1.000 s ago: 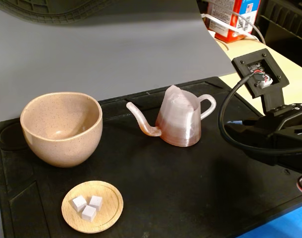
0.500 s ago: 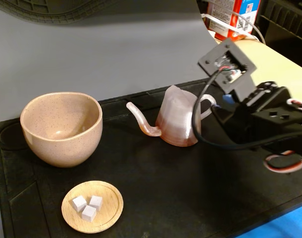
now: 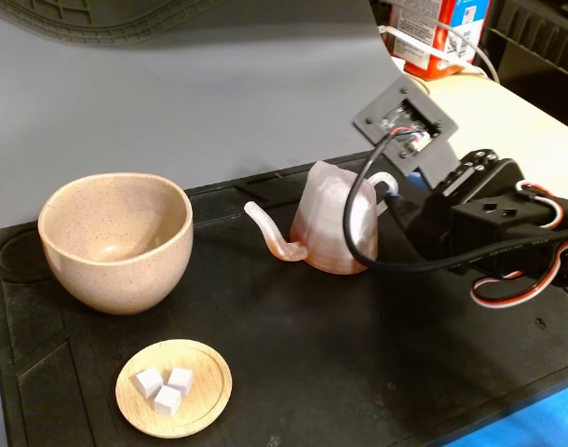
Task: Pick up a kettle and pour liquid into a cup.
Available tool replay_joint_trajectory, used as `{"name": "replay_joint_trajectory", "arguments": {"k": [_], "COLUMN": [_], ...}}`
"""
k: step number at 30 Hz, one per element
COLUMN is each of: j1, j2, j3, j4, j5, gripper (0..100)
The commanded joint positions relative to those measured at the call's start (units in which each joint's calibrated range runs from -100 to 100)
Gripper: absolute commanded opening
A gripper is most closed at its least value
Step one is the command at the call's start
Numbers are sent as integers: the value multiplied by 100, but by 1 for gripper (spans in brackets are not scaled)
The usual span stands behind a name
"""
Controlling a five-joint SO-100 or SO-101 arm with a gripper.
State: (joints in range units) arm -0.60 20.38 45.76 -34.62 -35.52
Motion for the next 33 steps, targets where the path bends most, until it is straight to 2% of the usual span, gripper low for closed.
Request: {"name": "replay_joint_trajectory", "arguments": {"k": [1, 16, 18, 19, 33], "j1": [34, -4, -27, -27, -42], "j2": [-41, 386, 386, 377, 292], "j3": [-239, -947, -947, -947, -938], "j4": [-71, -45, -62, -71, -71], "j5": [-25, -25, -25, -25, -30], "gripper": [11, 10, 8, 0, 1]}}
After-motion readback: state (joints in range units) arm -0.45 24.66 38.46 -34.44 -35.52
